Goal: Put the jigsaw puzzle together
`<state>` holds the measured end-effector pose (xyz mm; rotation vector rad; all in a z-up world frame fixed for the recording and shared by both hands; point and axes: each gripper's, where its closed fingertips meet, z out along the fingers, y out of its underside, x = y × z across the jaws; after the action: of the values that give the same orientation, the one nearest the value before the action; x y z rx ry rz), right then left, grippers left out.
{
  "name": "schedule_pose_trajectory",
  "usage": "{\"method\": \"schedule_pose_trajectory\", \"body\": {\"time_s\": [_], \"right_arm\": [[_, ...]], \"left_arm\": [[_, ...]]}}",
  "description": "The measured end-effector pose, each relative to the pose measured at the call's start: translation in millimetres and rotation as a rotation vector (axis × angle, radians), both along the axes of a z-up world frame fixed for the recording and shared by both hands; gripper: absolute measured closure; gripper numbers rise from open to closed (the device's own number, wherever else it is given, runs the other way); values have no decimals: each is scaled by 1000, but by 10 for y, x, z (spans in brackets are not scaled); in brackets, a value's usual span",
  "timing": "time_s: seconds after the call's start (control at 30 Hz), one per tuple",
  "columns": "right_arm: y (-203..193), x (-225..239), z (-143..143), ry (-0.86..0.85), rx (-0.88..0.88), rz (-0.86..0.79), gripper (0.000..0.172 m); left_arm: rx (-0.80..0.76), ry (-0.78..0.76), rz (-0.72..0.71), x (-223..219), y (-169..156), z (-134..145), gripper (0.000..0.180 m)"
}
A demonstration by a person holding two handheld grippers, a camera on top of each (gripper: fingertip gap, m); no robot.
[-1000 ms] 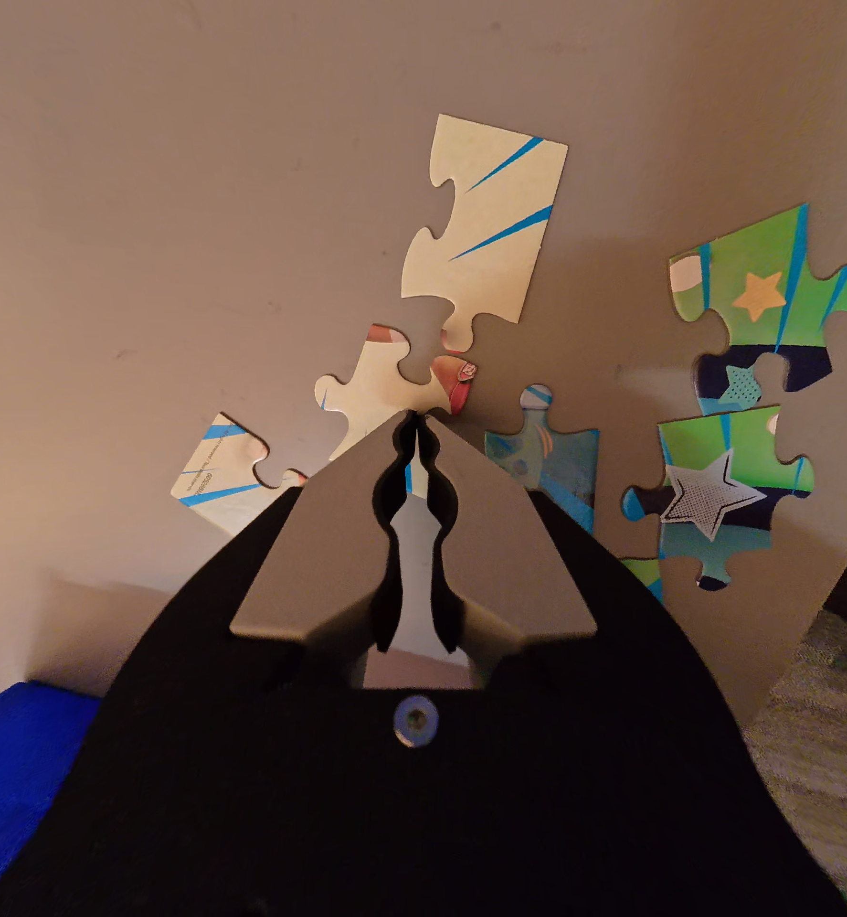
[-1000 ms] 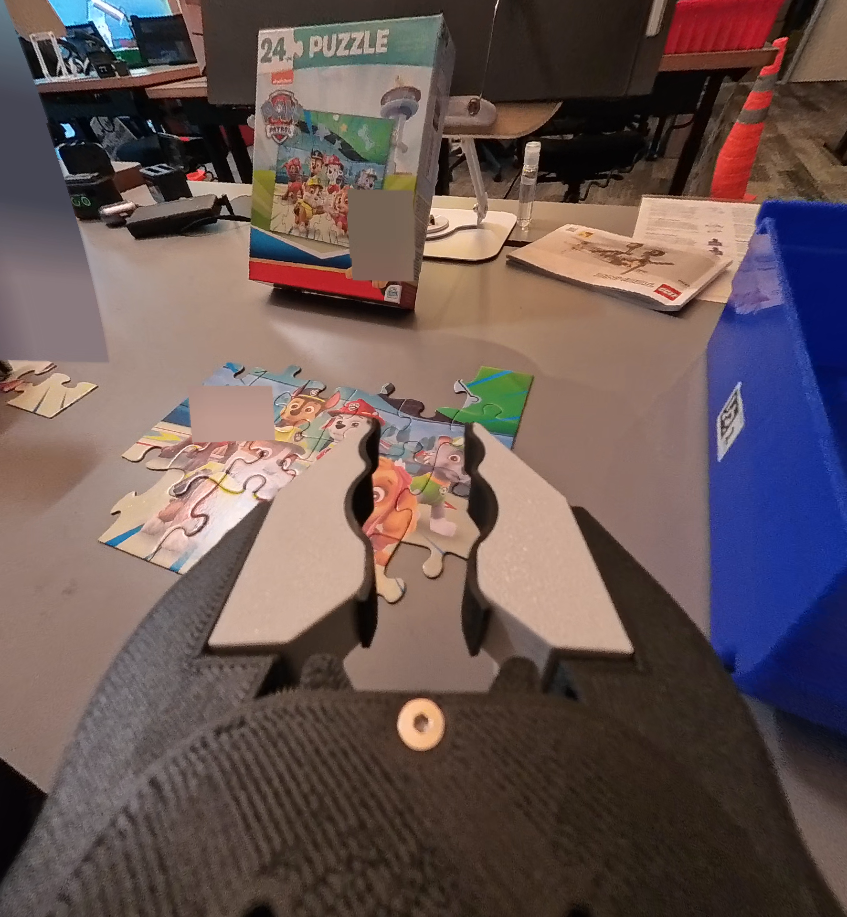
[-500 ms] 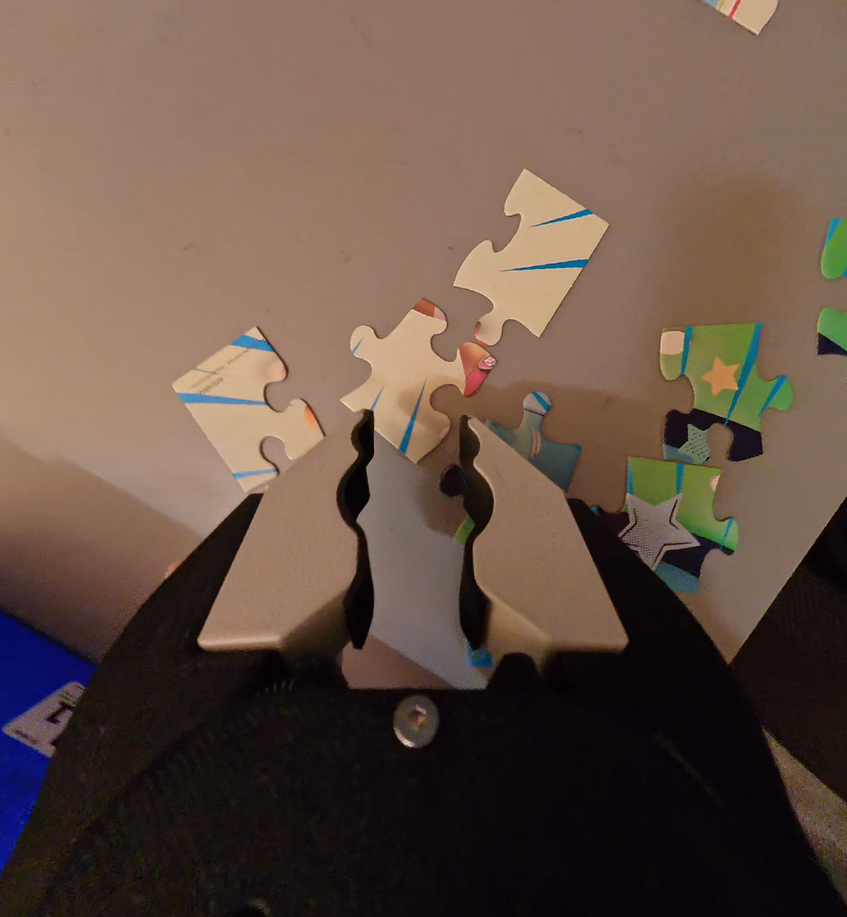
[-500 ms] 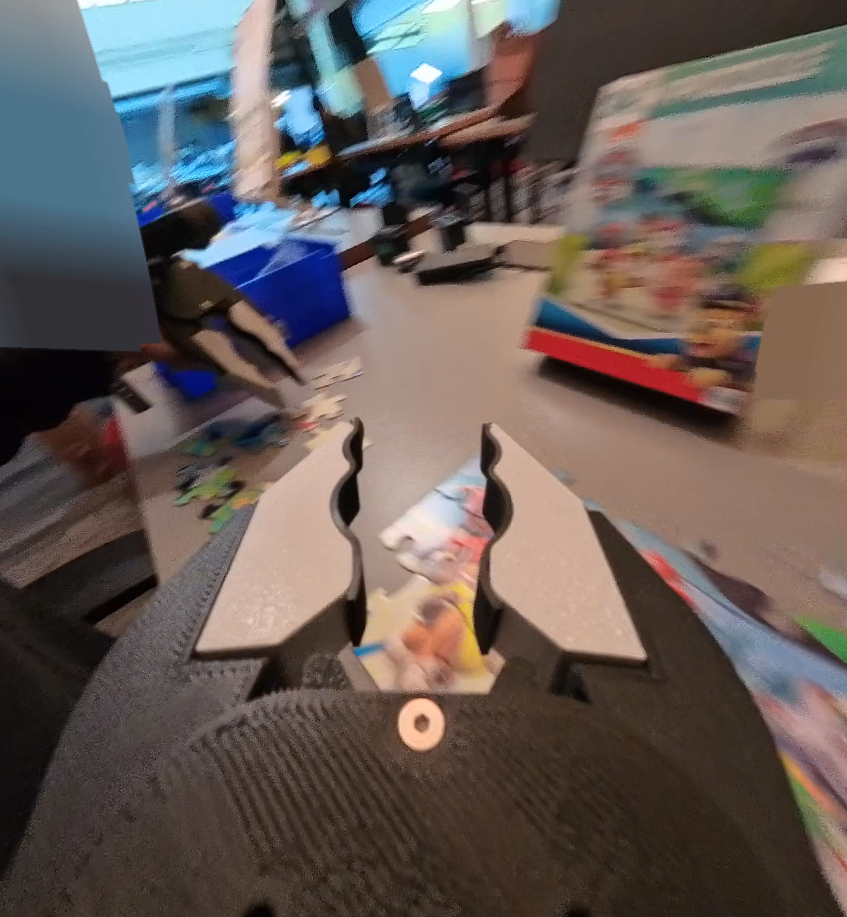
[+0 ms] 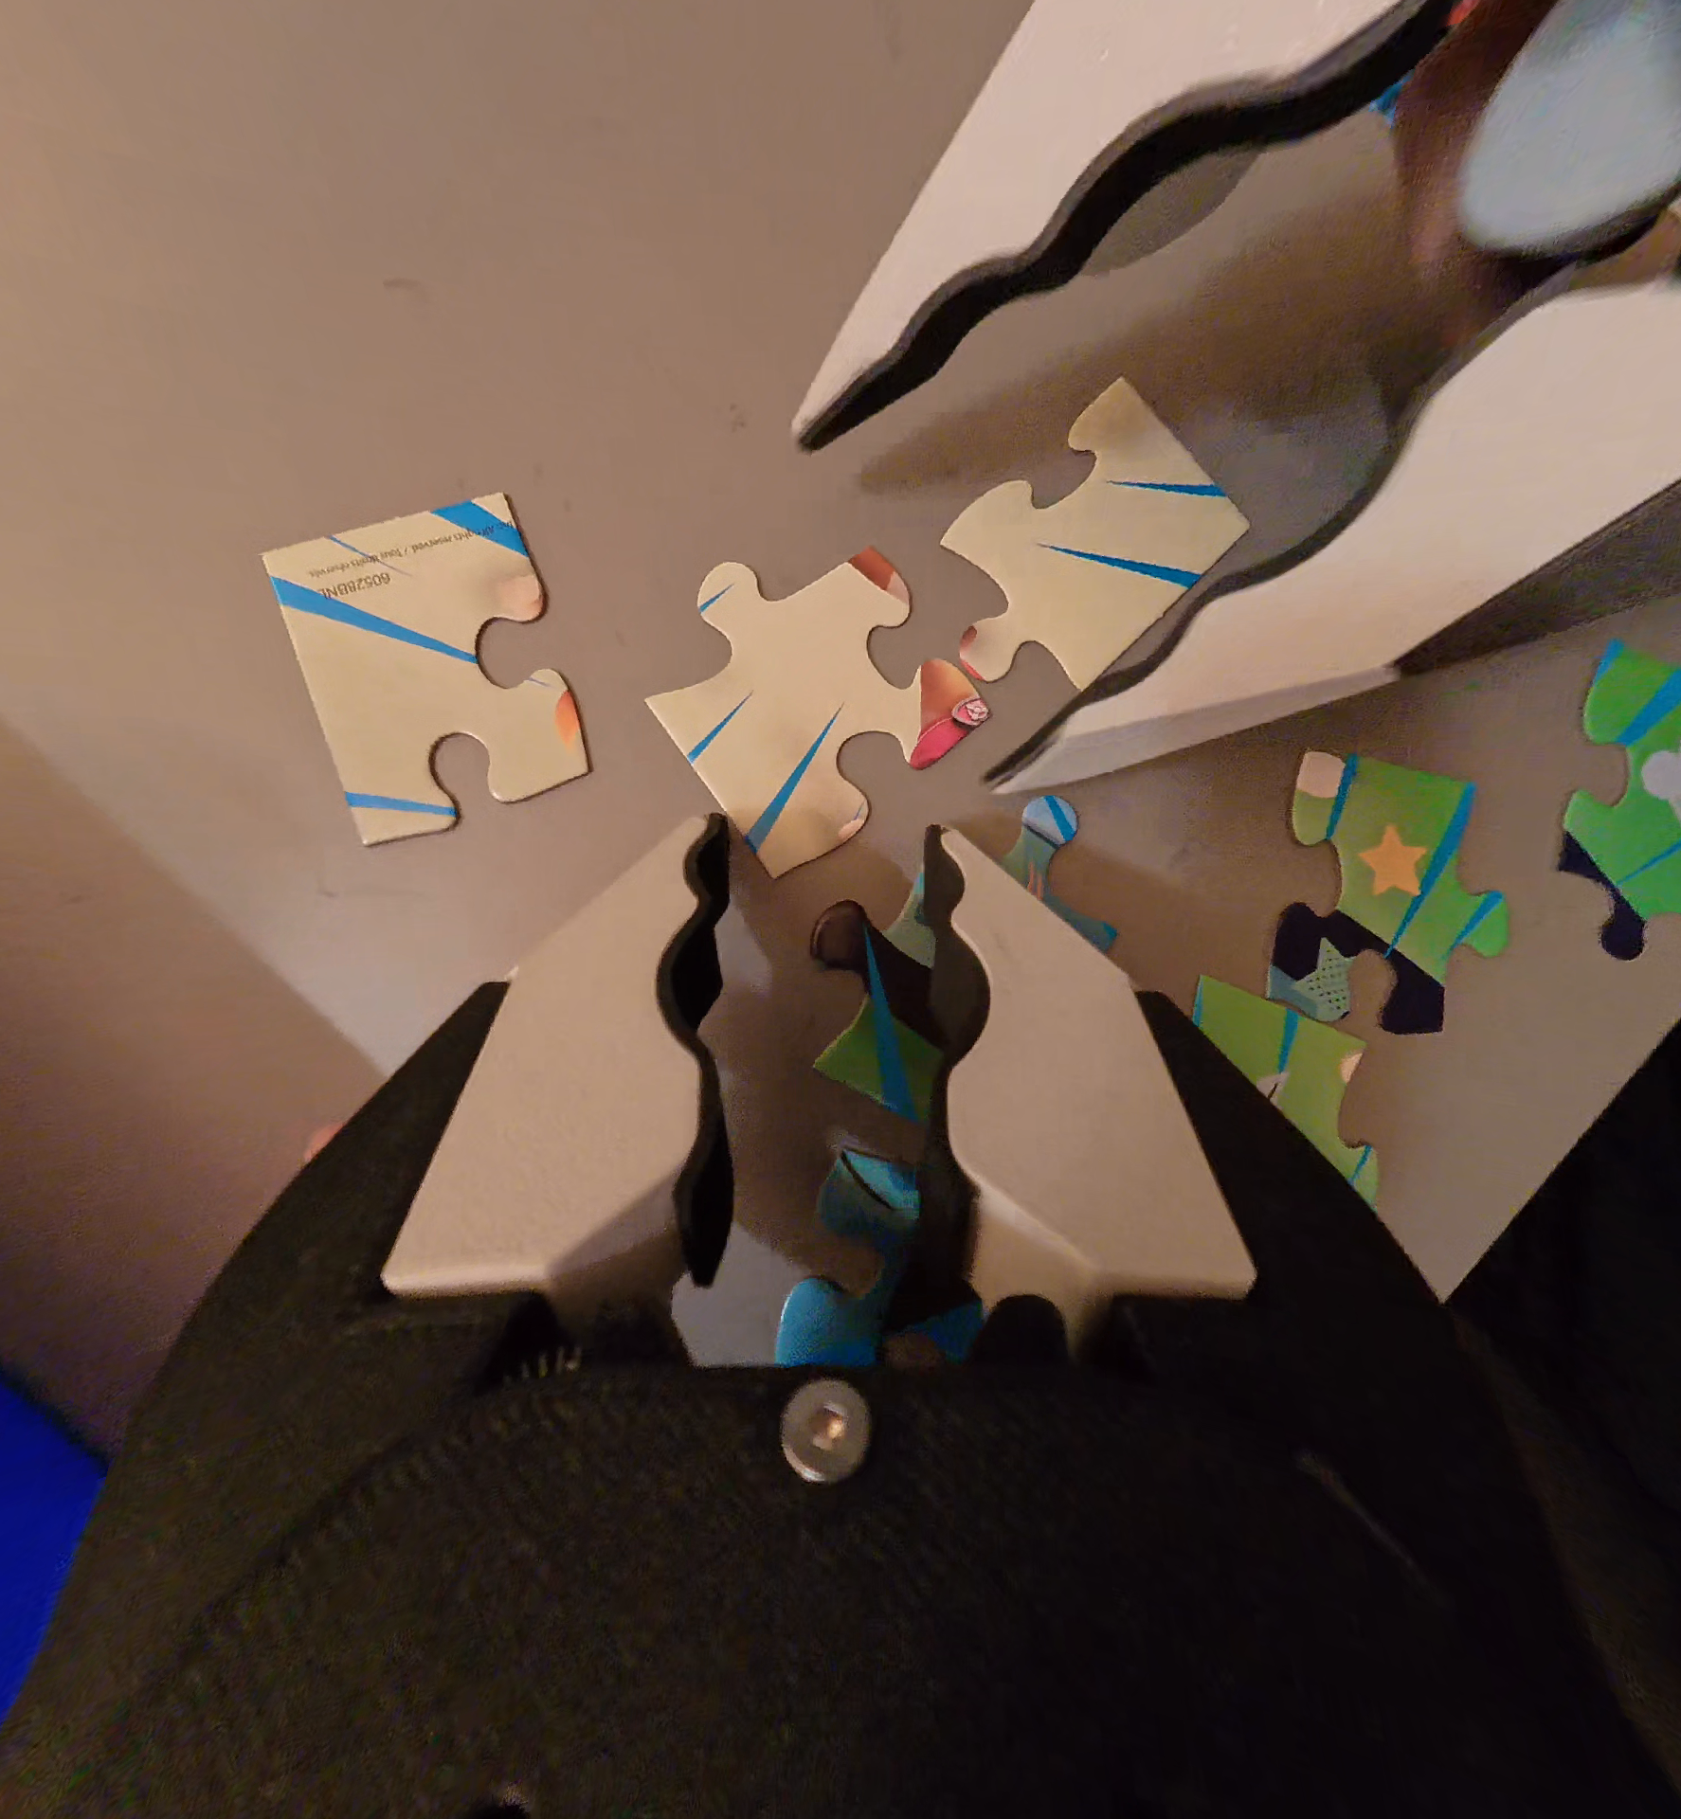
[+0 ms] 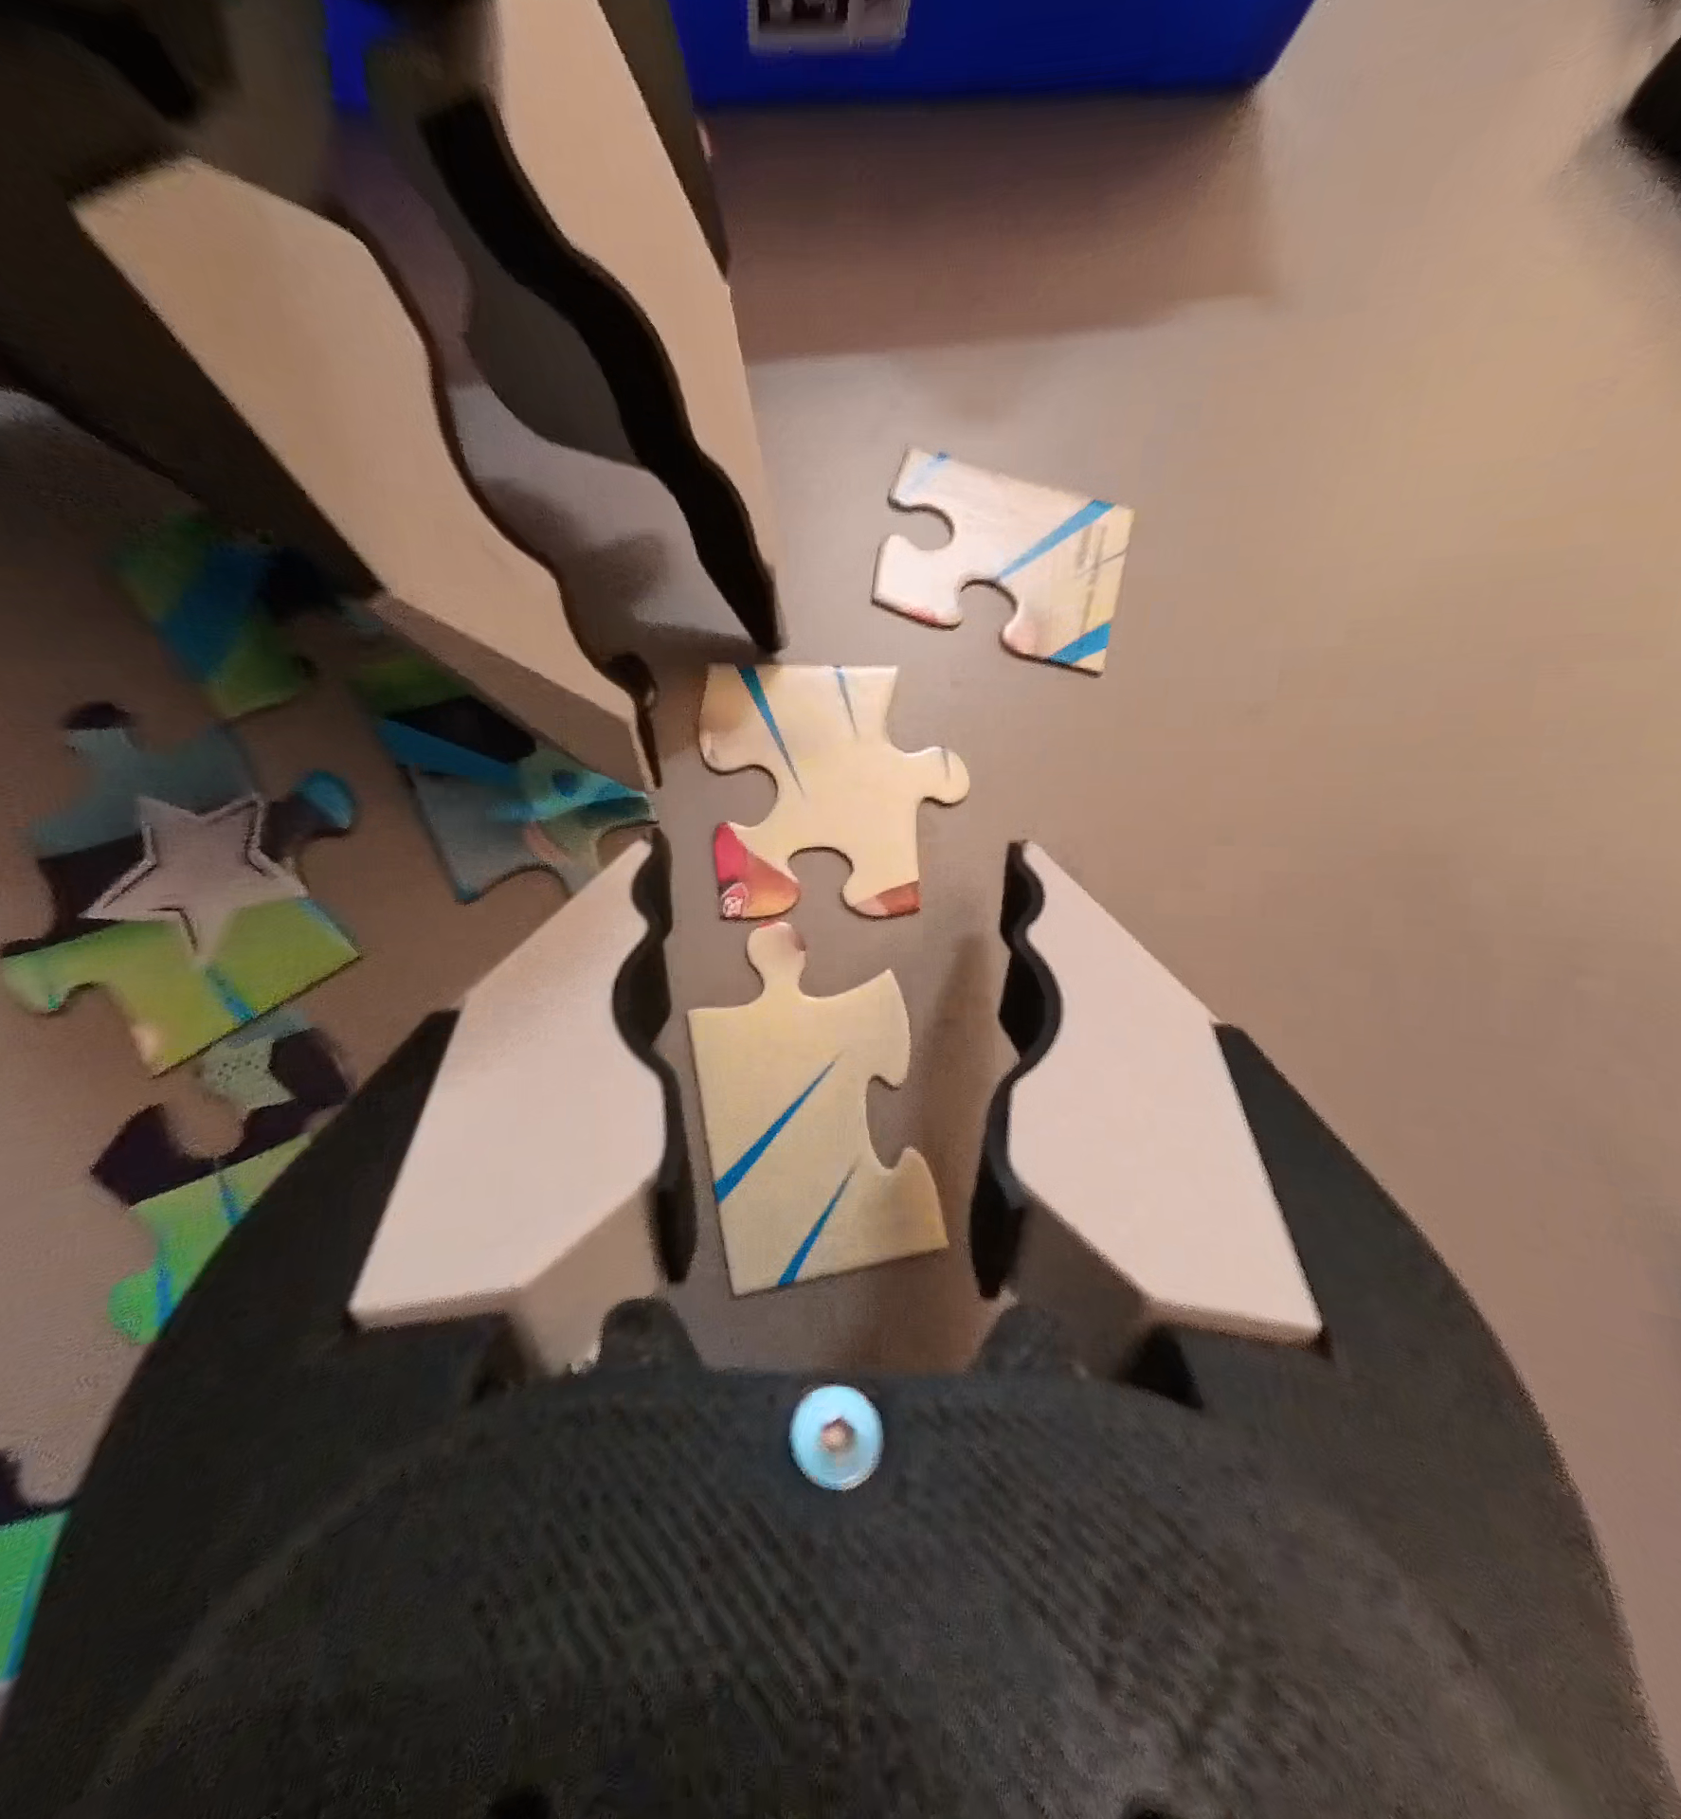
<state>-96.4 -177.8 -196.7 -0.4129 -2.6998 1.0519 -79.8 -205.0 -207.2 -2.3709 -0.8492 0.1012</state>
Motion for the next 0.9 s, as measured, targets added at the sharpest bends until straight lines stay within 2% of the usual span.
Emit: {"method": "schedule_pose_trajectory", "body": {"time_s": [0.07,0.13,0.27,0.47,0.5,0.53,0.6,0.63,0.7,0.8,0.9], "right_arm": [[-50,41,-115,-64,8,3,104],[-86,43,-112,-108,-43,-11,109],[-80,5,-112,-88,-45,-5,130],[-85,0,-103,-101,-14,-1,132],[-90,9,-74,-98,-28,11,161],[-101,13,-27,-84,-54,25,172],[-76,13,2,-86,-41,26,168],[-57,1,13,-86,-28,19,160],[-30,-33,72,-70,-33,12,160],[26,-76,184,-69,-77,-6,159],[119,-82,197,-121,-99,-39,148]], "left_arm": [[27,-17,4,14,-3,-8,142],[52,-32,1,30,-3,-2,142],[95,-57,-13,51,33,11,142],[127,-50,-17,46,44,53,141],[141,-48,-11,43,42,78,141],[152,-42,-2,33,32,105,141],[167,-25,20,4,-6,153,141],[172,-24,29,-6,-27,162,142],[176,-24,40,-25,-52,162,141],[165,-3,17,-56,-25,150,140],[140,9,-18,-109,54,118,134]]}}
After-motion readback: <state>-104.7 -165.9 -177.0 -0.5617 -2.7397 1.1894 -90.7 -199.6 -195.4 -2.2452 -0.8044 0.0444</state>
